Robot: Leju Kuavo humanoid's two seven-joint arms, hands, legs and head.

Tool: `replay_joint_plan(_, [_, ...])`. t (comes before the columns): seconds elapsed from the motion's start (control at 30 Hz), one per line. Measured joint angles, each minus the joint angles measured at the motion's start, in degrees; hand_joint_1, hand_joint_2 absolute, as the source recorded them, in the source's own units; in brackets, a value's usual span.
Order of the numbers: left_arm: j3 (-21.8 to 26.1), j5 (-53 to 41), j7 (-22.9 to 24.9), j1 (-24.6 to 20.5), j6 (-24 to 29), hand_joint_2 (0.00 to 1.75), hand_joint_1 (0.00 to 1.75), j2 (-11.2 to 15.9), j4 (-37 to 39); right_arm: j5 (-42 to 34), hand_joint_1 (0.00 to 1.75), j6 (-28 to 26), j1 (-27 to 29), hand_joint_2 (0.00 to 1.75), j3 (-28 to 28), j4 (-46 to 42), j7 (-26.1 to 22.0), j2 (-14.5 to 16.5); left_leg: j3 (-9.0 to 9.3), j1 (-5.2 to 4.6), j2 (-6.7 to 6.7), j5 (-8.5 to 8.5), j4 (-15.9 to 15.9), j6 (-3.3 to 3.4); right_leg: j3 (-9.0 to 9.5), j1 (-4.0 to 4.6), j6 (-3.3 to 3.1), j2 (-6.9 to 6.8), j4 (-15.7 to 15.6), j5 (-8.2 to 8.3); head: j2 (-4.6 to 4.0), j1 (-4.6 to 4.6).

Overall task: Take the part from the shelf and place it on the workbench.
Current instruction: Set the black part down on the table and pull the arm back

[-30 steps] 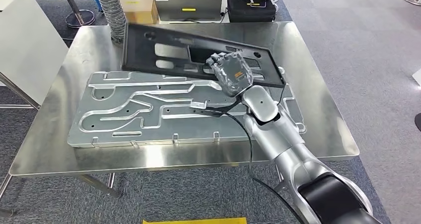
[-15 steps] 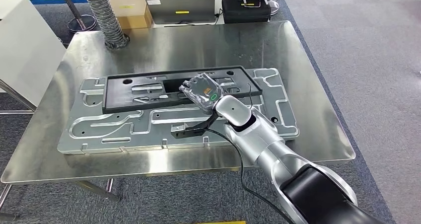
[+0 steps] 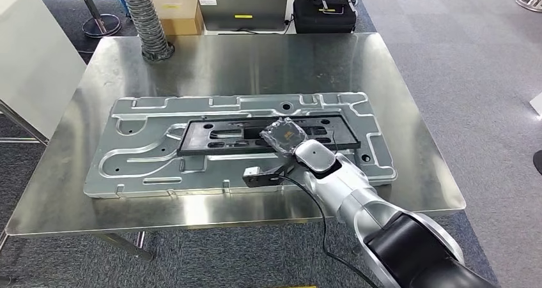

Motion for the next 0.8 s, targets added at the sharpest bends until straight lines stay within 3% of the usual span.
replay_joint_plan(0.07, [0.0, 0.0, -0.1, 0.0, -0.1, 1.75, 0.00, 0.0, 0.0, 0.1, 1.75, 0.4, -0.2, 1.75, 0.0, 0.8, 0.6, -0.6, 0.32, -0.14, -0.07, -0.15, 0.0, -0.04, 2.60, 0.07, -0.48, -0.03, -5.8, 3.89, 0.00, 0.01])
replay_joint_plan(0.13, [-0.2, 0.0, -0.3, 0.0, -0.1, 1.75, 0.00, -0.1, 0.0, 0.2, 0.87, 0.5, -0.5, 0.87, 0.0, 1.3, 0.8, -1.0, 0.55, -0.32, -0.11, -0.30, 0.0, -0.27, 6.22, 0.40, -1.23, -0.12, -13.5, 6.91, 0.00, 0.01])
replay_joint_plan(0.2, [-0.4, 0.1, -0.6, -0.1, -0.1, 1.75, 0.00, -0.1, 0.0, 0.4, 0.00, 0.6, -0.7, 0.00, 0.0, 1.8, 1.2, -1.2, 0.57, -0.37, -0.13, -0.34, 0.0, -0.73, 7.47, 0.75, -1.64, -0.18, -16.4, 7.42, 0.00, 0.01])
replay_joint_plan(0.27, [-0.5, 0.1, -1.0, -0.1, -0.1, 1.75, 0.00, -0.1, 0.0, 0.5, 0.00, 0.5, -0.9, 0.00, 0.0, 2.2, 1.5, -1.4, 0.69, -0.39, -0.13, -0.31, -0.3, -1.34, 7.63, 0.69, -1.95, -0.17, -16.8, 7.66, 0.00, 0.00])
replay_joint_plan(0.33, [-0.5, 0.2, -1.3, -0.1, -0.1, 1.75, 0.00, 0.0, 0.0, 0.5, 0.00, 0.5, -1.0, 0.00, 0.0, 2.4, 1.6, -1.6, 0.20, -0.40, -0.01, -1.55, 1.2, -1.88, 8.10, 0.29, -2.35, -0.25, -17.6, 8.07, 0.00, -0.01])
replay_joint_plan(0.43, [-0.7, 0.2, -1.5, -0.1, 0.2, 1.75, 0.00, 0.0, 0.0, 0.6, 0.00, 0.4, -1.1, 0.00, 0.0, 2.9, 1.6, -1.7, -4.21, -0.15, 0.14, -6.91, 11.5, -2.55, 8.40, 0.05, -2.61, -0.32, -18.0, 8.30, 0.00, -0.01])
replay_joint_plan(0.47, [-0.7, 0.2, -1.6, 0.0, 0.3, 1.31, 0.00, 0.0, 0.0, 0.6, 0.00, 0.3, -1.1, 0.00, 0.0, 3.0, 1.6, -1.7, -5.62, -0.09, 0.14, -7.98, 14.7, -2.72, 8.42, 0.05, -2.62, -0.31, -18.0, 8.29, 0.00, -0.01])
replay_joint_plan(0.5, [-0.7, 0.2, -1.7, 0.0, 0.4, 0.87, 0.00, 0.0, 0.0, 0.6, 0.00, 0.2, -1.1, 0.00, 0.0, 3.2, 1.6, -1.7, -6.13, -0.04, 0.14, -8.00, 15.9, -2.86, 8.45, 0.05, -2.62, -0.28, -17.9, 8.27, 0.00, -0.01])
replay_joint_plan(0.53, [-0.7, 0.2, -1.8, 0.0, 0.5, 0.44, 0.00, 0.1, 0.0, 0.6, 0.00, 0.1, -1.2, 0.00, 0.0, 3.2, 1.6, -1.8, -5.49, 0.03, 0.15, -6.90, 14.8, -2.93, 8.50, 0.03, -2.58, -0.22, -17.9, 8.24, 0.00, -0.01])
replay_joint_plan(0.57, [-0.8, 0.1, -1.9, 0.0, 0.5, 0.00, 0.00, 0.1, 0.0, 0.6, 0.00, 0.0, -1.2, 0.00, 0.0, 3.3, 1.6, -1.8, -3.81, 0.12, 0.16, -5.07, 11.6, -2.95, 8.56, 0.00, -2.48, -0.14, -17.8, 8.18, 0.00, -0.01])
replay_joint_plan(0.63, [-0.8, 0.1, -2.0, -0.2, 0.6, 0.00, 0.00, 0.1, 0.0, 0.6, 0.00, -0.7, -1.1, 0.00, 0.0, 3.4, 1.5, -1.9, 0.25, 0.20, 0.13, -2.10, 3.6, -2.69, 8.43, 0.10, -2.05, 0.06, -17.3, 7.93, 0.00, -0.01])
replay_joint_plan(0.67, [-0.9, 0.1, -2.1, -0.3, 0.7, 0.00, 0.00, 0.1, 0.0, 0.6, 0.00, -1.4, -1.0, 0.00, 0.0, 3.5, 1.3, -2.0, 1.46, 0.15, 0.10, -1.47, 1.1, -2.40, 8.27, 0.19, -1.76, 0.15, -17.0, 7.86, 0.00, -0.01])
replay_joint_plan(0.8, [-1.0, 0.0, -2.0, -0.4, 1.2, 0.00, 0.00, 0.1, 0.0, 0.5, 0.00, -8.3, -0.3, 0.00, 0.0, 3.5, 0.1, -2.2, 1.86, 0.00, 0.09, -1.02, -0.3, -0.85, 7.69, 0.16, -0.50, 0.31, -16.4, 7.64, 0.00, -0.01])
